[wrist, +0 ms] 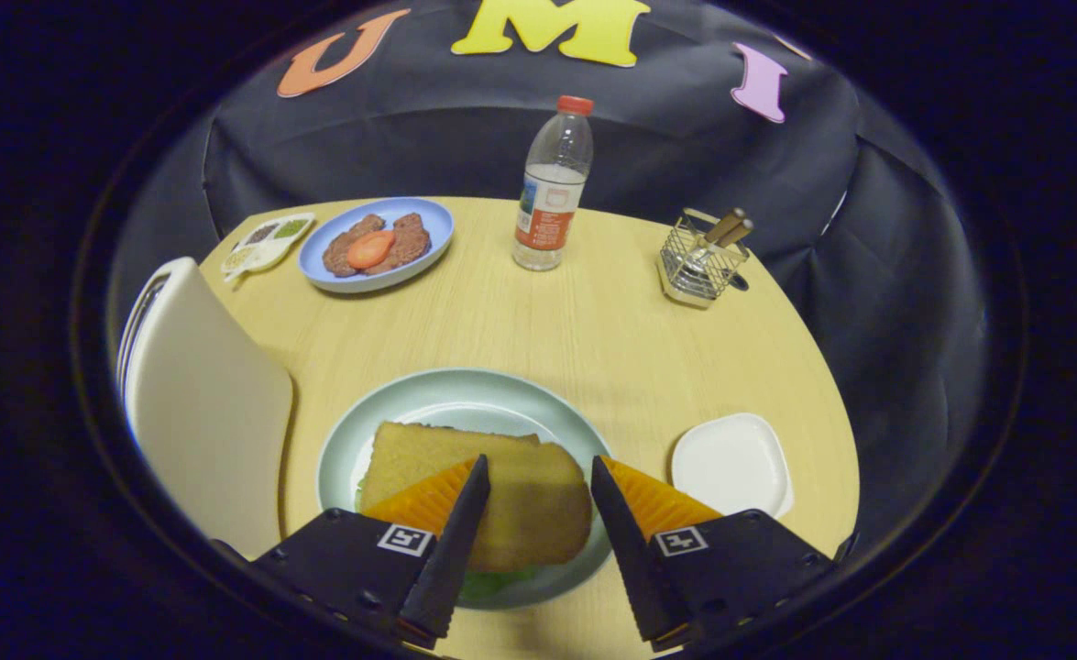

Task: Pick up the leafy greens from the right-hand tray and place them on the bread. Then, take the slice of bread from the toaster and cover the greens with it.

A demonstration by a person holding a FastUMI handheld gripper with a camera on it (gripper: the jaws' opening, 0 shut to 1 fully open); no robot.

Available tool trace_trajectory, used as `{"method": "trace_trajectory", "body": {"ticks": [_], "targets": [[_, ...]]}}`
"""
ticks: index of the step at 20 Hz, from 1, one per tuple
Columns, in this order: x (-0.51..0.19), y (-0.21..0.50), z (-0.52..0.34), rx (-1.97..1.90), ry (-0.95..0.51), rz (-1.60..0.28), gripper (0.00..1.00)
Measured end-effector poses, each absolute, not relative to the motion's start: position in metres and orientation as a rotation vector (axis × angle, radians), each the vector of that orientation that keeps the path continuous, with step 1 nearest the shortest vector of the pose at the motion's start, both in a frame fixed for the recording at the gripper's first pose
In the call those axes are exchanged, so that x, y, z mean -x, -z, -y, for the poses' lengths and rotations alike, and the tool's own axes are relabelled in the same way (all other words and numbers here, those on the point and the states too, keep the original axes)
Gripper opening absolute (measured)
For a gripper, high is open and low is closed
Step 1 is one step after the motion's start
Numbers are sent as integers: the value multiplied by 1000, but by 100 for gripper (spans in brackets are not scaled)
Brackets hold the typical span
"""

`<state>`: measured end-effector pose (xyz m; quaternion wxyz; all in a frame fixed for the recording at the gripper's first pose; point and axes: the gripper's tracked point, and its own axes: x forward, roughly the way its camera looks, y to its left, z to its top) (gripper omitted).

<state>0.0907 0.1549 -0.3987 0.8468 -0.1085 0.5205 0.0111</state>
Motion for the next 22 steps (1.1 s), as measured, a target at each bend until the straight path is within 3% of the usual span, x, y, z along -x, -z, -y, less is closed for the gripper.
{"method": "trace_trajectory", "body": {"ticks": [8, 11, 22], "targets": [[-90, 345, -147, 187, -83, -997, 74], [-87, 303, -134, 134, -107, -928, 81], [-57, 130, -66, 78, -169, -604, 89]]}}
